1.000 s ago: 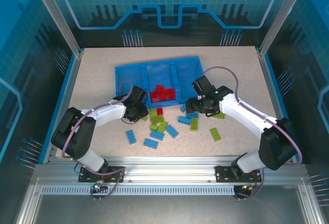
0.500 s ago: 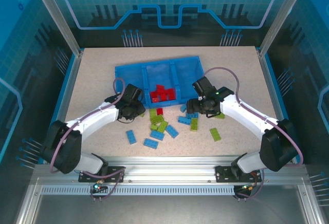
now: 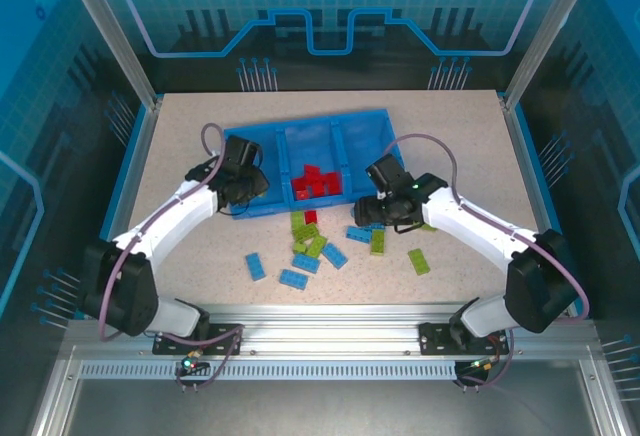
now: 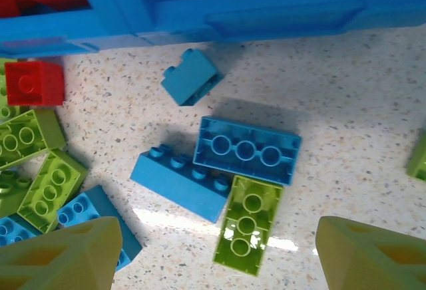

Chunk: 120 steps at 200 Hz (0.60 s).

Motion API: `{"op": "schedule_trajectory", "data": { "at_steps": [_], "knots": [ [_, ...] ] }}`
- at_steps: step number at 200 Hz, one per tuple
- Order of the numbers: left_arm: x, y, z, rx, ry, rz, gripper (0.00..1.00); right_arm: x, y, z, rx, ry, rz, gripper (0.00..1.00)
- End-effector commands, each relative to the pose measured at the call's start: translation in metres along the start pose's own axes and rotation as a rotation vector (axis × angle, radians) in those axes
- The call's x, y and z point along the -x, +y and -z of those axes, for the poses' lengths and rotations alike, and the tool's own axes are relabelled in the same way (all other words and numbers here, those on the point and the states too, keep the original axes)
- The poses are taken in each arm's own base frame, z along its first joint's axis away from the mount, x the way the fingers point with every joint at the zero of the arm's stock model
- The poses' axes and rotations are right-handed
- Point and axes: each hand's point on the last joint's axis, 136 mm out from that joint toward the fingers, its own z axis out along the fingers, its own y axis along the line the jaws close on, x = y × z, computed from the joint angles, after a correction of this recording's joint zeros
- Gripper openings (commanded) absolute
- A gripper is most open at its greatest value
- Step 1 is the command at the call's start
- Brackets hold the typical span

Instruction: Sort the legos into containers by color

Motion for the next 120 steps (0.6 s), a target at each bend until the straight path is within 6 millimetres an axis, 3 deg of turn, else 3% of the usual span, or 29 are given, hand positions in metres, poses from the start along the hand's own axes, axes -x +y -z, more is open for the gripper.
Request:
{"op": "schedule_trajectory", "data": {
  "at_steps": [1, 27, 56, 120],
  "knots": [
    [0.015, -0.002, -0.009, 0.018, -0.006, -0.041, 0.35, -0.007, 0.002, -0.012, -0.023, 0.031, 0.001, 0.78],
    [0.023, -0.005, -0.022, 0.026, 0.003, -0.045, 0.36, -0.009, -0.005, -0.021, -0.073, 0.06, 0.002, 0.78],
    [0.025, -0.005, -0.034, 0.032, 0.019, -0.037, 0.36, -0.002, 0.004, -0.029, -0.054, 0.053, 0.016, 0.77],
    [0.026, -0.005, -0.036, 0.024, 0.02, -0.024, 0.53, 0.0, 0.027, -0.045, -0.019, 0.073, 0.125, 0.74]
  ]
}}
